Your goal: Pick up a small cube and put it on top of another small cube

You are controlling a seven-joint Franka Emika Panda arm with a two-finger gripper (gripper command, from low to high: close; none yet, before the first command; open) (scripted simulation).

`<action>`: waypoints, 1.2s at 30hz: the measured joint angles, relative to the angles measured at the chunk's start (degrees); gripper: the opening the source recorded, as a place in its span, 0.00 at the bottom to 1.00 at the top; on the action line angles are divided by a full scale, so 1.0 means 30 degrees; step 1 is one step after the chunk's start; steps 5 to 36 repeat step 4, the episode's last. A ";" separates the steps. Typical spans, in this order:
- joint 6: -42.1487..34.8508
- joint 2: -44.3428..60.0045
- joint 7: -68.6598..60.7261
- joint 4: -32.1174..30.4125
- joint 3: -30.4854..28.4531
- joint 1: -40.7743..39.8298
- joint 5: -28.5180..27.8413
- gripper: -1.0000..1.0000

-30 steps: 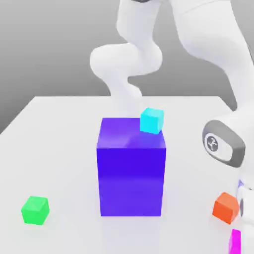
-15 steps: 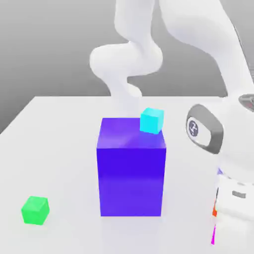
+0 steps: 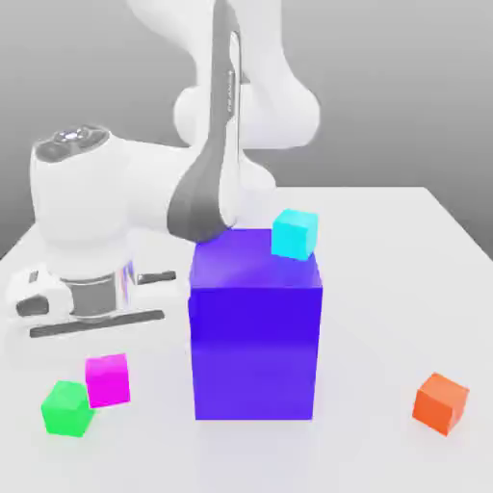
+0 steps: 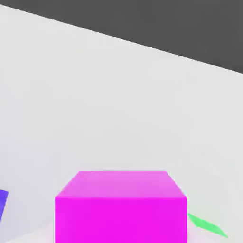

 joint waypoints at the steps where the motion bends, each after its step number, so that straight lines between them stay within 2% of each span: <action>1: 0.0431 0.0518 -0.0383 0.0028 0.0171 -0.0431 0.0540 1.00; 36: 0.0430 0.0518 -0.0383 0.0028 0.0171 -0.0431 0.0540 1.00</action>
